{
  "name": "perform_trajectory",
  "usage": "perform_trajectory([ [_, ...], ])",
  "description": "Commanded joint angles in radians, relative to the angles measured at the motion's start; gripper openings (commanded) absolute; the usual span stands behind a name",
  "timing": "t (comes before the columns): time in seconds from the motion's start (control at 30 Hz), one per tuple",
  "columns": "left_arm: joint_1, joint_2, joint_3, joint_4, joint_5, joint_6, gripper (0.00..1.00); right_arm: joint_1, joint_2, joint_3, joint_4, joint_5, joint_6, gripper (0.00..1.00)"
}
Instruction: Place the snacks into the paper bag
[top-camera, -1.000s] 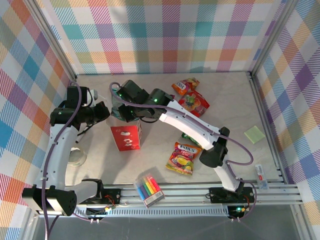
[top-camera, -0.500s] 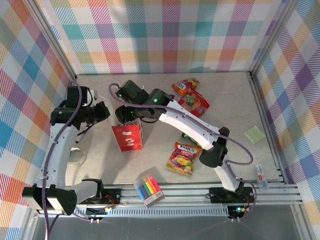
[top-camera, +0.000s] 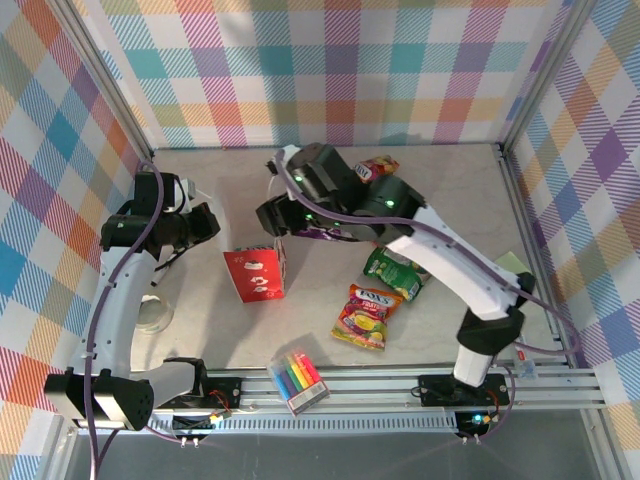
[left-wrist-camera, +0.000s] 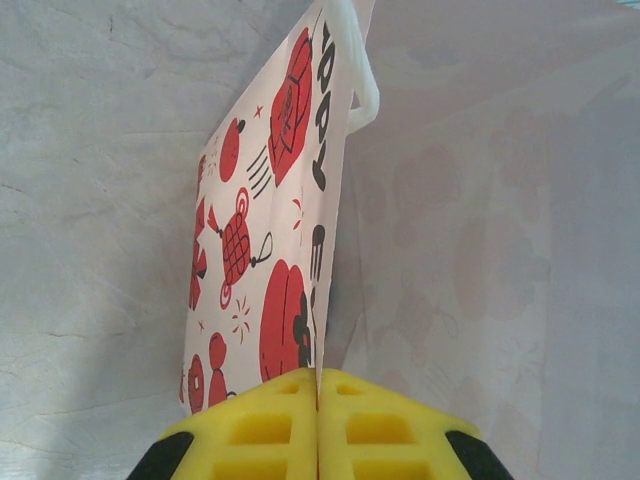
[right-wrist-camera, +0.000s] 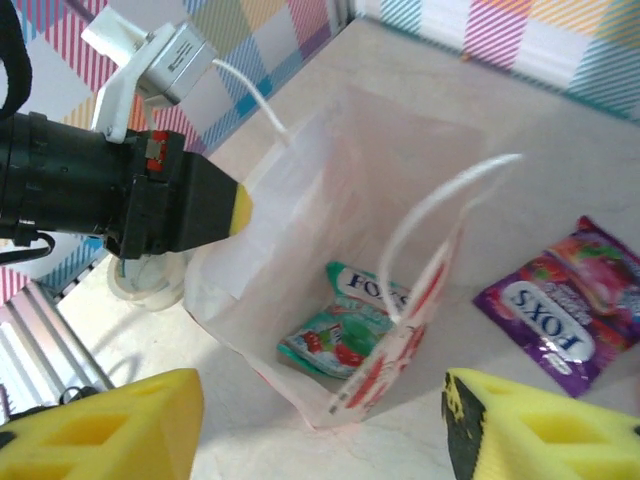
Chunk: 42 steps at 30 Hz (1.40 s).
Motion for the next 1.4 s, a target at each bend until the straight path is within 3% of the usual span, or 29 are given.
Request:
perform_trajectory([
  [0.0, 0.012, 0.001, 0.033, -0.052, -0.01, 0.023, 0.01, -0.006, -0.082, -0.101, 0.031, 0.115, -0.034, 0.69],
  [0.13, 0.012, 0.003, 0.044, -0.063, -0.025, 0.027, 0.01, -0.022, -0.182, -0.245, 0.037, 0.19, -0.016, 0.73],
  [0.27, 0.012, 0.007, 0.056, -0.068, -0.033, 0.03, 0.02, -0.078, -0.266, -0.395, 0.03, 0.18, 0.078, 0.74],
  [0.53, 0.012, 0.022, 0.08, -0.08, -0.044, 0.037, 0.02, -0.228, -0.412, -0.715, -0.005, -0.004, 0.262, 0.8],
  [0.77, 0.012, 0.029, 0.074, -0.066, -0.013, 0.022, 0.02, -0.28, -0.46, -0.972, 0.046, -0.165, 0.369, 0.92],
  [1.1, 0.011, 0.02, 0.056, -0.066, 0.001, 0.021, 0.03, -0.286, -0.498, -1.228, 0.11, -0.35, 0.529, 0.99],
  [1.37, 0.011, 0.021, 0.054, -0.064, -0.004, 0.021, 0.03, -0.291, -0.523, -1.393, 0.195, -0.375, 0.601, 0.99],
])
